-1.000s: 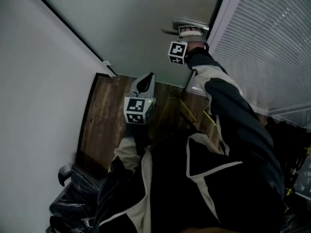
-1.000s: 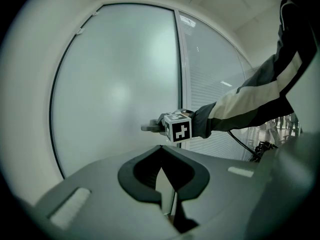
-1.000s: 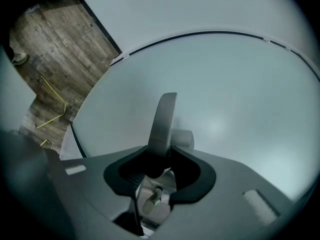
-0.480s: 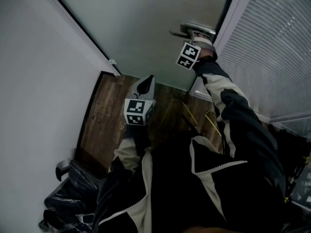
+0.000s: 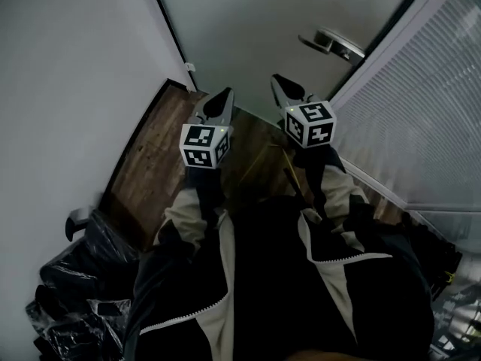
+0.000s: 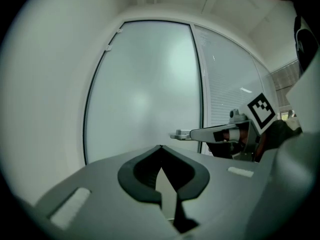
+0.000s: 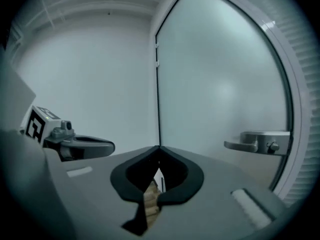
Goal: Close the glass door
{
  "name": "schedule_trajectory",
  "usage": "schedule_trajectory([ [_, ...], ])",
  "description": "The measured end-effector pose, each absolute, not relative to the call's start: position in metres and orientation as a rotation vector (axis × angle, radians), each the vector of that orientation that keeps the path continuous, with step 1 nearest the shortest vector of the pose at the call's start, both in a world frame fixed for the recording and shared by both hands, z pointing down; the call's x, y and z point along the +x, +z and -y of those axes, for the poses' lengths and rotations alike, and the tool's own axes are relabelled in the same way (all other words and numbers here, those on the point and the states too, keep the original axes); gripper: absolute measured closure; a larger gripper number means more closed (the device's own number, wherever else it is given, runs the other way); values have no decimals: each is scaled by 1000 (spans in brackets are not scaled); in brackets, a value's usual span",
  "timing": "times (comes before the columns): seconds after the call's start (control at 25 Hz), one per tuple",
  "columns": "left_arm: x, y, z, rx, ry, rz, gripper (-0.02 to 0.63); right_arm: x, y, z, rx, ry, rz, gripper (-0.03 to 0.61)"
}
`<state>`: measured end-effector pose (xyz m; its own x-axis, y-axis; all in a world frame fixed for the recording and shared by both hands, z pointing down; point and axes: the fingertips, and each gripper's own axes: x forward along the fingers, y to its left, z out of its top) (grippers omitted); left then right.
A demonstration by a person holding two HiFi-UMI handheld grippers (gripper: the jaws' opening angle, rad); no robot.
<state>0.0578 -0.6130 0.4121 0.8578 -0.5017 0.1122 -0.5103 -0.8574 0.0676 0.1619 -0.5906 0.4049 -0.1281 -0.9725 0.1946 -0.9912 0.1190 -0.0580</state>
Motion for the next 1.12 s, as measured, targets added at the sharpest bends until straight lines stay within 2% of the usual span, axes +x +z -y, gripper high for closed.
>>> schedule_trajectory([
  [0.4,-10,421,606,2918,158,873,607,67,431,587,1866,240,2264,578],
  [1.12,-115,413,599,2925,147,916,607,-51,422,580,1832,195,2297,578],
])
